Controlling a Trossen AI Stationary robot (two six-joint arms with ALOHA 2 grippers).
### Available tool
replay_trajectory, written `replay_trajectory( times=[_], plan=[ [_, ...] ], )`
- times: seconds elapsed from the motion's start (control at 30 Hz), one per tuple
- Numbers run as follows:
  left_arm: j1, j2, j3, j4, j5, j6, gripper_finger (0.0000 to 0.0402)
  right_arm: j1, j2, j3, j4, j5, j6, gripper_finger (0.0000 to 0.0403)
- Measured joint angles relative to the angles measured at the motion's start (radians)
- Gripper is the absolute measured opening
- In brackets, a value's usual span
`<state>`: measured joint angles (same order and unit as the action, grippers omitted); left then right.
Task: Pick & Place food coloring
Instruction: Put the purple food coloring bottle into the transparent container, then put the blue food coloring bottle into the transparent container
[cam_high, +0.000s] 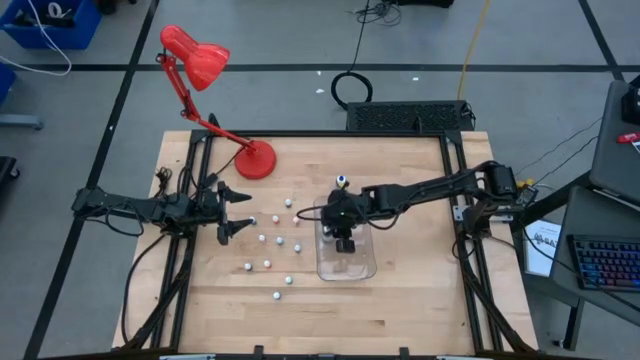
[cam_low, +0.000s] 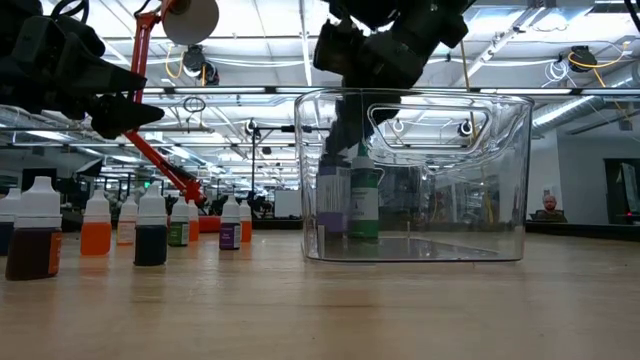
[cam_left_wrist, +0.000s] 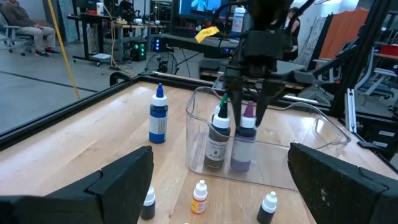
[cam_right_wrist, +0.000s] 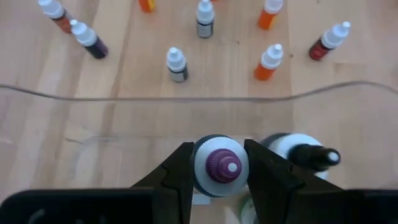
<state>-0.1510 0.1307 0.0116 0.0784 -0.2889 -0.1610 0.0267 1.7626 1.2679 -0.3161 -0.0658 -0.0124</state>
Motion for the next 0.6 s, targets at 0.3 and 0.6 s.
replay_trajectory(
  times=[0.3,0.6],
  plan=[
    [0.0,0.0,0.0,0.0,0.0,0.0,0.0365,0.002,-0.001,-0.032,0.052,-0.016,0.024,0.0108],
    [0.0,0.0,0.0,0.0,0.0,0.0,0.0365,0.035,-0.002,-0.033,0.08,-0.015,0.058,0.0248]
  ],
)
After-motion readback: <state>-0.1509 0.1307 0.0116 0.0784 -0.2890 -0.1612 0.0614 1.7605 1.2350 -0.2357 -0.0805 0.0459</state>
